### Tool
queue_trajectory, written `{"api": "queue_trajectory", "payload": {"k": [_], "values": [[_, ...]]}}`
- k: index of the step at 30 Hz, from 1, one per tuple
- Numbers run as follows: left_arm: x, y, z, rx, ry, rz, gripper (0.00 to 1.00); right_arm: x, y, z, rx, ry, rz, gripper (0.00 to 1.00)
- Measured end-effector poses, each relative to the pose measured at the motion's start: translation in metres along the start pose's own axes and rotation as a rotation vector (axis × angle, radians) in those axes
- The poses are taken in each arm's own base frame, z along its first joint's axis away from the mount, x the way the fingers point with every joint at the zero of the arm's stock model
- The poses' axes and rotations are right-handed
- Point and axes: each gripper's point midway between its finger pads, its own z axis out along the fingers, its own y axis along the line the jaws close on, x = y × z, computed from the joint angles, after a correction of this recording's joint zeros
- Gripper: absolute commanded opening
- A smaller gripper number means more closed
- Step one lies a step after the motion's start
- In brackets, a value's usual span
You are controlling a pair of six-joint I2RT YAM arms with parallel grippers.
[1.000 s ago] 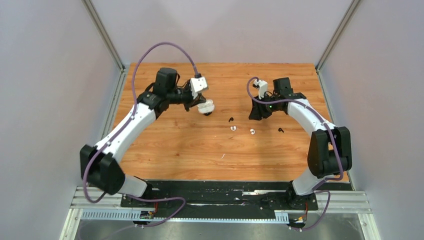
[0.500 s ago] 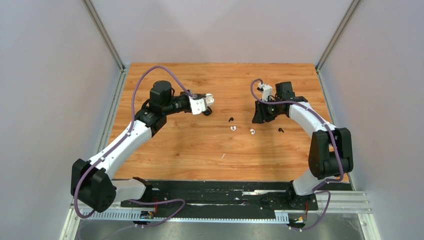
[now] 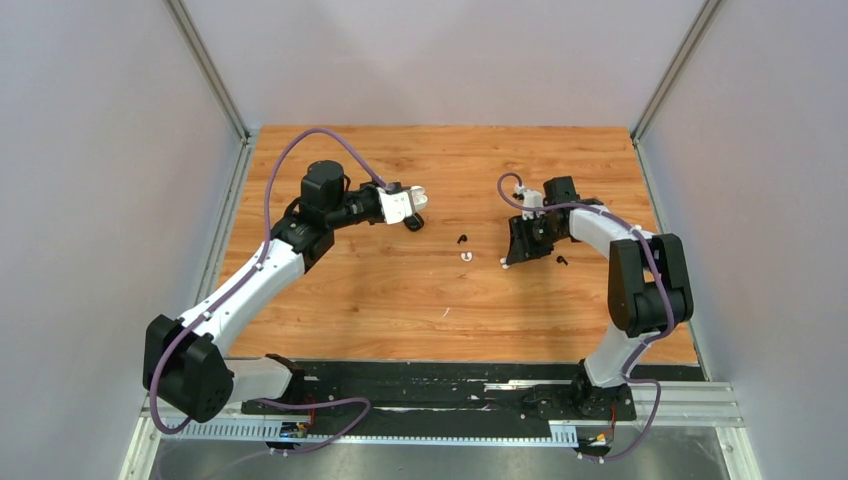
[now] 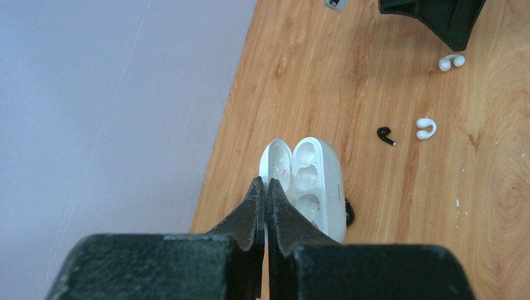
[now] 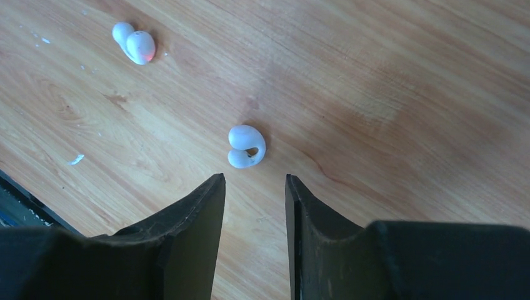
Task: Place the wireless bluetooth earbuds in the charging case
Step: Pick up the earbud from the center of the board.
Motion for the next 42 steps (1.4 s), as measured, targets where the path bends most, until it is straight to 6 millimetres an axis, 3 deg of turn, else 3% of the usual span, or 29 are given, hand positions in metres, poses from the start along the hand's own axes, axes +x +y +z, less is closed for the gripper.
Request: {"api": "queue_trajectory", "payload": {"k": [11,20,26,32,38,42], "values": [[0.003,0.000,-0.001,-0.008,0.017,-0.031,0.00,0.004,-0.009,0.017,0.012,0.050,0.017,0.39],[0.006,0.000,0.000,-0.017,0.030,-0.053,0.00,0.003,0.006,0.025,-0.001,0.063,-0.032,0.39],[0.006,0.001,0.000,-0.023,0.029,-0.060,0.00,0.002,0.011,0.029,0.007,0.065,-0.059,0.24],[0.006,0.002,0.000,-0.025,0.028,-0.063,0.00,0.002,0.014,0.029,-0.003,0.066,-0.064,0.00],[0.006,0.002,0.000,-0.025,0.027,-0.063,0.00,-0.001,0.014,0.024,0.003,0.057,-0.092,0.00],[0.005,0.000,0.000,-0.015,0.024,-0.066,0.00,-0.014,0.030,0.006,-0.075,0.041,-0.218,0.00]]}}
